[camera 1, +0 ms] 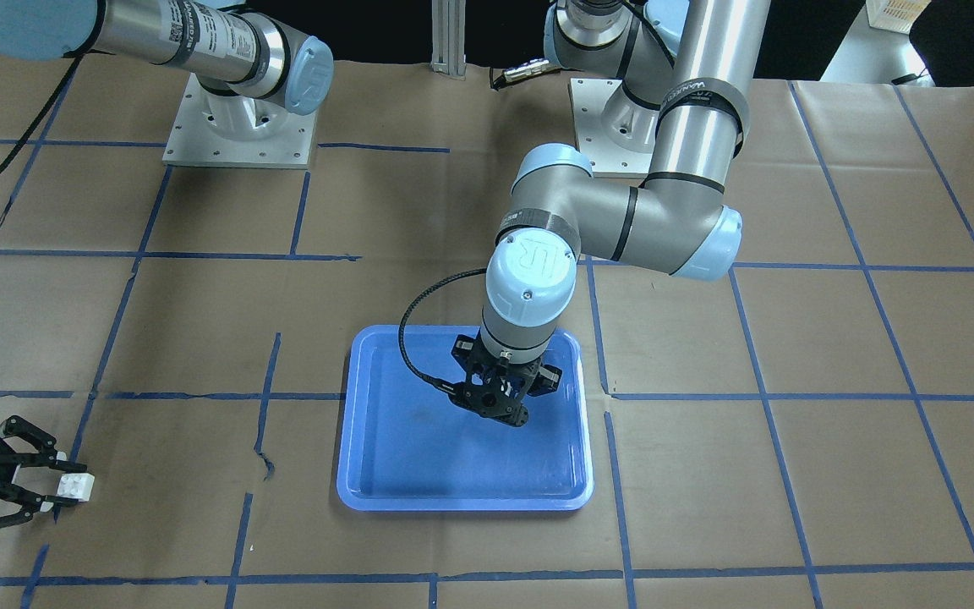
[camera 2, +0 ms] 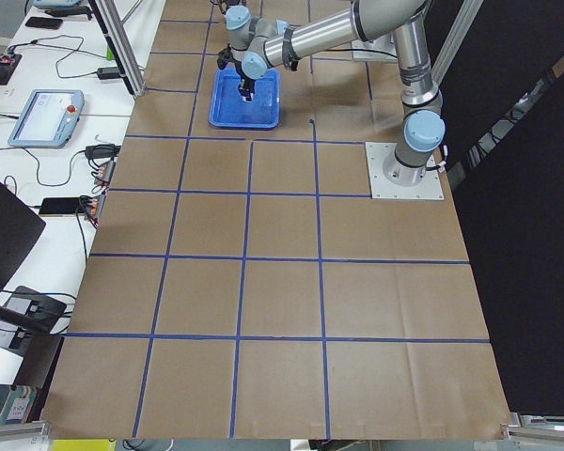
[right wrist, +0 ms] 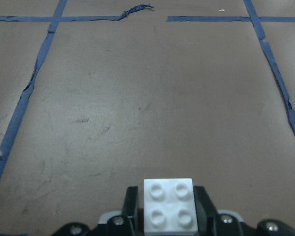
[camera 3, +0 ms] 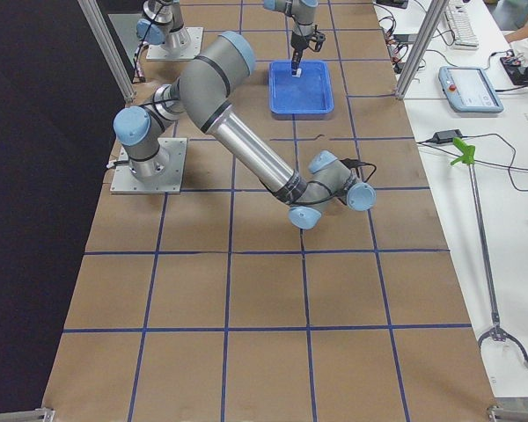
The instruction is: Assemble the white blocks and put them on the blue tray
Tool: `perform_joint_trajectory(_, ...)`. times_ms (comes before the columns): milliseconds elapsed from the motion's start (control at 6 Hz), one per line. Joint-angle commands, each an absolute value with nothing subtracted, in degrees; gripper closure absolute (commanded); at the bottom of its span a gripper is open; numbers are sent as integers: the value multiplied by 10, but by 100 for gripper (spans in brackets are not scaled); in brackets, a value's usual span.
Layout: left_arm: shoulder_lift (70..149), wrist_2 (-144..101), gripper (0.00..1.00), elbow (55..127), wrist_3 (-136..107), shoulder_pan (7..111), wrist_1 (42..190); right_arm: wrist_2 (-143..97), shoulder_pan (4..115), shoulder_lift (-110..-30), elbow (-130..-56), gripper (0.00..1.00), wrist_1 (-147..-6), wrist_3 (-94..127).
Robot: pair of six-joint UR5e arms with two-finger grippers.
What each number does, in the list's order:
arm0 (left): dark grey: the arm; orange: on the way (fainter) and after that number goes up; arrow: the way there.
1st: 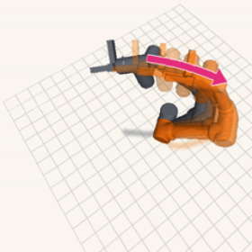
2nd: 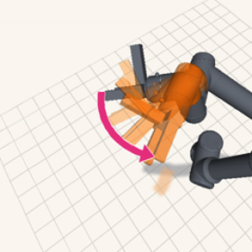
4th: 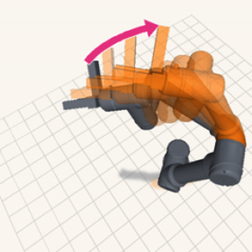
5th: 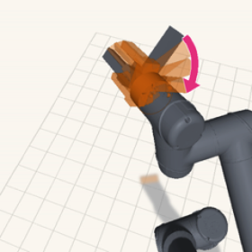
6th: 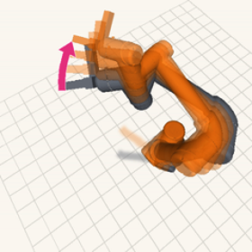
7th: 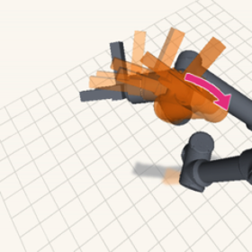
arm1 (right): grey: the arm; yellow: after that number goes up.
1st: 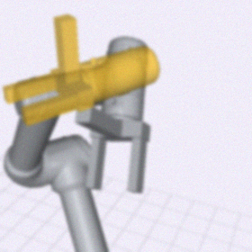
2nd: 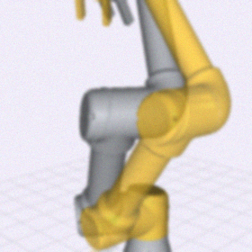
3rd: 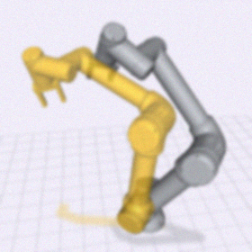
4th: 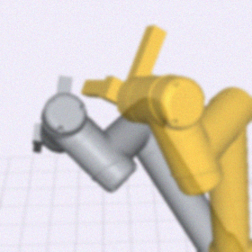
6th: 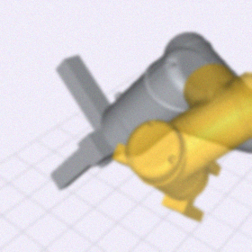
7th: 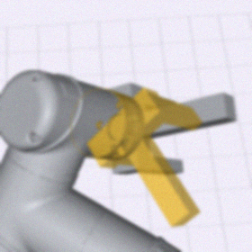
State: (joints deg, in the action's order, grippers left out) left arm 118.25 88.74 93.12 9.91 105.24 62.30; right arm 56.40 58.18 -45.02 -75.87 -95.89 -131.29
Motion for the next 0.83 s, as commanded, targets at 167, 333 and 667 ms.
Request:
perform_joint_trajectory(167,1183,895,100,937,419,1086,600,581,582,-460,-756,70,-977,-1311)
perform_joint_trajectory(333,1186,893,100,950,488,1091,537,585,582,-486,-755,70,-977,-1310)
perform_joint_trajectory(667,1218,891,96,975,608,1095,445,585,588,-539,-765,70,-959,-1276)
